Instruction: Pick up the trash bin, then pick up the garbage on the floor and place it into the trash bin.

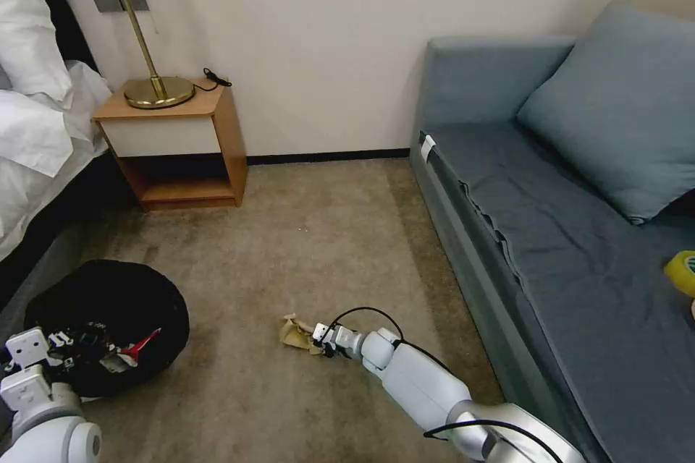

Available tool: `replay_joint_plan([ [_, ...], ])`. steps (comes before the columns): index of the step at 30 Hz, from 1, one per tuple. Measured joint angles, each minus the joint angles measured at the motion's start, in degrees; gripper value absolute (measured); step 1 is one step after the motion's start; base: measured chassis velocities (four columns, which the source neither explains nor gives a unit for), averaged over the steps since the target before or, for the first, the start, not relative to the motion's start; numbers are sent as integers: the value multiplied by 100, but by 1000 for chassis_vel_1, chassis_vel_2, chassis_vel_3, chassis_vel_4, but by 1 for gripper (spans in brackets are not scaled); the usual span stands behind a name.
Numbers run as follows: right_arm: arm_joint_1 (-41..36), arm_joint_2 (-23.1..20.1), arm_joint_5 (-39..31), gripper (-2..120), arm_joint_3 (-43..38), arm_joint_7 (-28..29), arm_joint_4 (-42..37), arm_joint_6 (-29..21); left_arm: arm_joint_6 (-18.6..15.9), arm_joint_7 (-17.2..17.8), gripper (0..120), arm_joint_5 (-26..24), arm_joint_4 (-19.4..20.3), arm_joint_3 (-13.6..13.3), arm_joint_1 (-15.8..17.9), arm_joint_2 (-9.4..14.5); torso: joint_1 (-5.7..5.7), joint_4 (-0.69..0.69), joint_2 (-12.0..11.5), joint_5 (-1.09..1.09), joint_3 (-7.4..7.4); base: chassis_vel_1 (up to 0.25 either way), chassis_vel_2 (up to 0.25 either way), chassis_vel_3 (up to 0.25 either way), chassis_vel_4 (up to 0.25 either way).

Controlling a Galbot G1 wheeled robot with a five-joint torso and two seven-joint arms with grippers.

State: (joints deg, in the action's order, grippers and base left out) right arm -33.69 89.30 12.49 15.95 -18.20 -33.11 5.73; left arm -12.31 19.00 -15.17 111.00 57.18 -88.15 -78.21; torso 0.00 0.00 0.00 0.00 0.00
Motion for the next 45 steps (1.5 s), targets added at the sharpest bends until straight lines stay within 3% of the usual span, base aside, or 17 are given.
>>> replay_joint_plan([
  [11, 214, -79, -147, 0, -647, 89, -432, 8, 0, -2, 4, -52, 122, 1, -75, 20, 0, -1, 0, -1, 0, 0, 0, 0, 0],
  [15, 396, -186, -668, 0, -717, 126, -1344, -132, -15, -11, 4, -101, 244, -54, -124, 9, 0, -1, 0, -1, 0, 0, 0, 0, 0],
  [19, 470, -160, -1562, 0, -240, 293, -2744, -508, -26, -13, 4, -38, 247, -183, -101, -40, 0, 1, 0, -1, 0, 0, 0, 0, 0],
  [26, 446, 40, -2330, 0, 253, 594, -3749, -753, -73, -55, 4, -33, 359, -298, -83, -36, 0, 2, 0, -1, 0, 0, 0, 0, 0],
  [28, 364, 103, -2795, 0, 576, 879, -4111, -621, -119, -59, 4, -32, 396, -352, -21, -35, 0, 1, 0, -1, 0, 0, 0, 0, 0],
  [33, 77, 163, -3236, 0, 1010, 1014, -4448, -400, -176, -67, 4, -23, 432, -479, 51, -81, 0, 0, 0, -1, -1, 0, 0, 0, 0],
  [38, -107, 251, -3212, 0, 1178, 1018, -4398, -273, -181, -70, 4, -17, 431, -556, 79, -143, 0, 0, 0, -1, -1, 0, 0, 0, 0],
  [45, -307, 291, -2649, 0, 1094, 1101, -3525, 140, -156, -79, 4, -22, 488, -689, 17, -284, -1, 1, 0, 1, -1, 0, 0, 0, 0],
])
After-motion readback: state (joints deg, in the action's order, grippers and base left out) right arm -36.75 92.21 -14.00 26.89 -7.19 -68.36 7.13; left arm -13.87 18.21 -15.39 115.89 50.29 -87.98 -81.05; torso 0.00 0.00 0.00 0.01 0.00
